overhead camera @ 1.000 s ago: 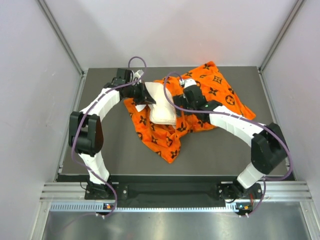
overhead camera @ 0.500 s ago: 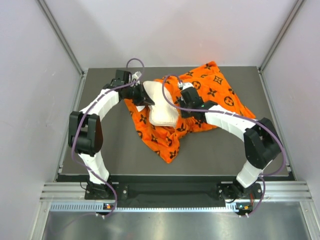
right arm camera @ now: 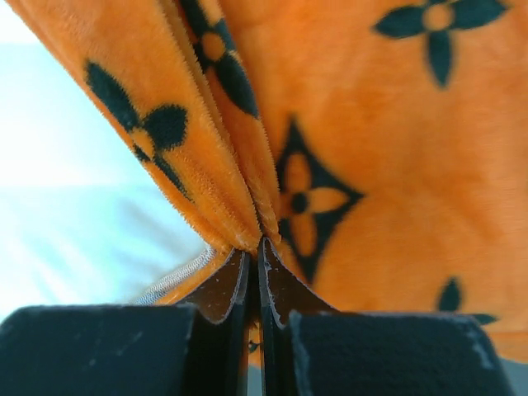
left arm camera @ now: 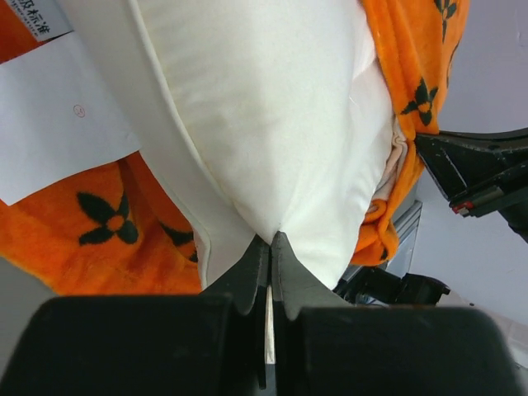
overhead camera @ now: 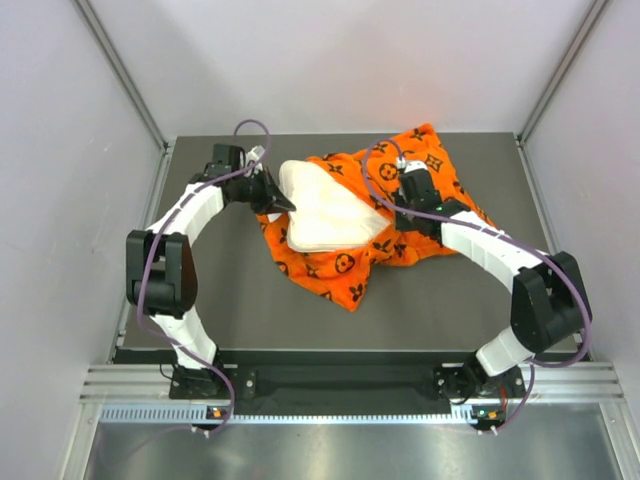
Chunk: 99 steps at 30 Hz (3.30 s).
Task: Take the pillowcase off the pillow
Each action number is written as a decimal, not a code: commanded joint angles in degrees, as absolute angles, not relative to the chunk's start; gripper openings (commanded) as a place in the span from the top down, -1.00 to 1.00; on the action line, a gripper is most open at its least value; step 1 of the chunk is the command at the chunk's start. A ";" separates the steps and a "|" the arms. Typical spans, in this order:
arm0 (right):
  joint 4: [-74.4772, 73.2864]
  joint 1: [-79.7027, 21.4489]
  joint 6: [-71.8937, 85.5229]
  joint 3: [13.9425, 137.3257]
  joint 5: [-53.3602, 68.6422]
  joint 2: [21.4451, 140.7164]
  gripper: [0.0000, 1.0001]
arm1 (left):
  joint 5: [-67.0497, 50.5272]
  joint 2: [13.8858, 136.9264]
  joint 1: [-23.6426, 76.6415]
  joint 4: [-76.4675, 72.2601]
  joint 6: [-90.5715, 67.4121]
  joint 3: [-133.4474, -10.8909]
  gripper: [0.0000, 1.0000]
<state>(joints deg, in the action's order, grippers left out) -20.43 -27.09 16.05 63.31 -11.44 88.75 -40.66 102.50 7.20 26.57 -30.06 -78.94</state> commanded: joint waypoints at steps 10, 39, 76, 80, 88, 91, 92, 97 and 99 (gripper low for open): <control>-24.52 -23.64 12.83 58.01 -12.40 84.46 1.00 | -38.41 93.96 2.37 21.28 -30.58 -74.28 1.00; -6.42 -25.13 8.35 97.53 12.83 114.33 -0.82 | -25.75 81.39 18.10 18.10 -35.16 -51.50 1.00; -19.33 -22.16 6.07 101.87 -8.96 121.73 1.00 | -13.10 69.97 19.16 29.79 -35.95 -52.91 1.00; -19.86 -19.25 5.98 101.16 -9.40 120.68 1.00 | -11.78 68.82 17.49 31.82 -35.86 -54.14 1.00; -20.04 -15.91 5.28 99.49 -9.75 119.44 1.00 | -11.86 66.19 14.50 34.45 -34.80 -55.11 1.00; -20.21 -15.91 5.19 99.14 -9.93 119.71 1.00 | -11.87 65.48 13.71 34.63 -34.89 -55.11 1.00; -20.39 -16.00 5.36 98.97 -9.41 119.71 1.00 | -11.95 65.48 13.71 34.45 -34.98 -55.11 1.00; -20.39 -16.00 5.80 98.18 -6.51 118.40 0.98 | -14.50 66.96 13.54 30.60 -36.03 -54.05 1.00; -20.39 -16.00 5.01 97.74 -4.58 116.56 0.80 | -15.46 68.28 13.54 28.22 -36.47 -54.14 1.00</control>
<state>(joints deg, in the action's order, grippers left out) -19.66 -18.24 7.14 98.61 -2.57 122.06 -15.53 68.45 14.76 29.87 -36.34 -52.62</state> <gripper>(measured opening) 0.071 0.016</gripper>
